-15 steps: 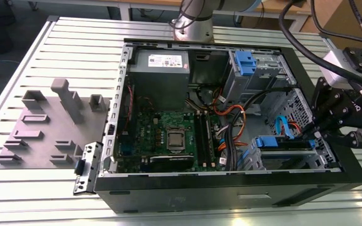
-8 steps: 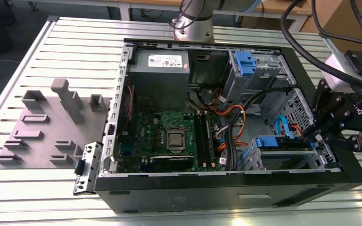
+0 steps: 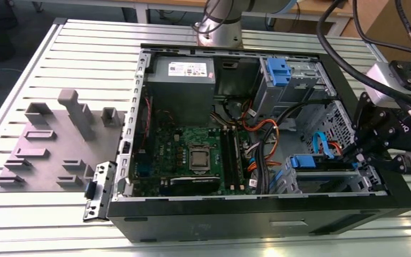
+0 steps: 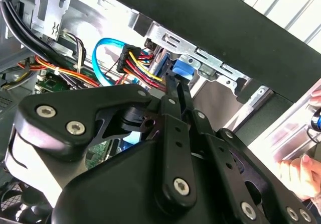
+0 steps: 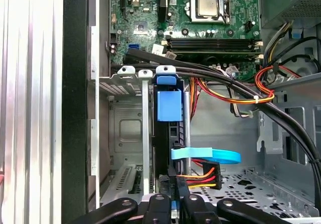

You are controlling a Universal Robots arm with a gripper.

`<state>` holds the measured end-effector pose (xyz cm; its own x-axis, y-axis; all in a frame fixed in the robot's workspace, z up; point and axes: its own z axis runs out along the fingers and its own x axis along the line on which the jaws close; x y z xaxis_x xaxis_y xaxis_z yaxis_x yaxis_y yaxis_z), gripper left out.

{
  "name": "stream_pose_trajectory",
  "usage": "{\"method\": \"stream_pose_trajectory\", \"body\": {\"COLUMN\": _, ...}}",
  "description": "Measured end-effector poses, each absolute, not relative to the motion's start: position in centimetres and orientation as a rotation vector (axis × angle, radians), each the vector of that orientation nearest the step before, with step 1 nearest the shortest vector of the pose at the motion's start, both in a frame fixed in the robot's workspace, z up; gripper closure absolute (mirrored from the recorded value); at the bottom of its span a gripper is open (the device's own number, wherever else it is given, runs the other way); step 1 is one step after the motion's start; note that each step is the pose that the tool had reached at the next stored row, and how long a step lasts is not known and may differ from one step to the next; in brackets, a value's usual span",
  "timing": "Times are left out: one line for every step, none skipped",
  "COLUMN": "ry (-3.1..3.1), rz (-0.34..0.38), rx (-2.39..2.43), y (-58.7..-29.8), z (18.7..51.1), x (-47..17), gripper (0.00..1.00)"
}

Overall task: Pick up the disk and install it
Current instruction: 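Insert the second disk wire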

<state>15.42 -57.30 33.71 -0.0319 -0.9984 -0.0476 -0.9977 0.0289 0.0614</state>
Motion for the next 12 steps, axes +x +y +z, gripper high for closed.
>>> {"method": "stream_pose_trajectory", "body": {"ry": -2.247, "rz": -0.121, "rx": 2.180, "y": -57.30, "z": 33.70, "x": 15.42, "gripper": 0.84}}
{"method": "stream_pose_trajectory", "body": {"ry": -2.247, "rz": -0.121, "rx": 2.180, "y": -57.30, "z": 33.70, "x": 15.42, "gripper": 0.84}}
{"method": "stream_pose_trajectory", "body": {"ry": -2.247, "rz": -0.122, "rx": 2.180, "y": -57.30, "z": 33.67, "x": 15.42, "gripper": 0.84}}
{"method": "stream_pose_trajectory", "body": {"ry": -2.247, "rz": -0.122, "rx": 2.180, "y": -57.30, "z": 33.66, "x": 15.42, "gripper": 0.83}}
{"method": "stream_pose_trajectory", "body": {"ry": -2.247, "rz": -0.122, "rx": 2.180, "y": -57.30, "z": 33.66, "x": 15.42, "gripper": 0.83}}
{"method": "stream_pose_trajectory", "body": {"ry": -2.247, "rz": -0.122, "rx": 2.180, "y": -57.30, "z": 33.67, "x": 15.42, "gripper": 0.76}}
{"method": "stream_pose_trajectory", "body": {"ry": -2.247, "rz": -0.121, "rx": 2.180, "y": -57.31, "z": 33.67, "x": 15.41, "gripper": 0.76}}
{"method": "stream_pose_trajectory", "body": {"ry": -2.247, "rz": -0.121, "rx": 2.180, "y": -57.30, "z": 33.65, "x": 15.39, "gripper": 0.76}}
{"method": "stream_pose_trajectory", "body": {"ry": -2.247, "rz": -0.121, "rx": 2.180, "y": -57.30, "z": 33.61, "x": 15.36, "gripper": 0.76}}
{"method": "stream_pose_trajectory", "body": {"ry": -2.247, "rz": -0.121, "rx": 2.180, "y": -57.30, "z": 33.56, "x": 15.32, "gripper": 0.76}}
{"method": "stream_pose_trajectory", "body": {"ry": -2.247, "rz": -0.121, "rx": 2.180, "y": -57.30, "z": 33.52, "x": 15.30, "gripper": 0.76}}
{"method": "stream_pose_trajectory", "body": {"ry": -2.247, "rz": -0.121, "rx": 2.180, "y": -57.30, "z": 33.51, "x": 15.30, "gripper": 0.76}}
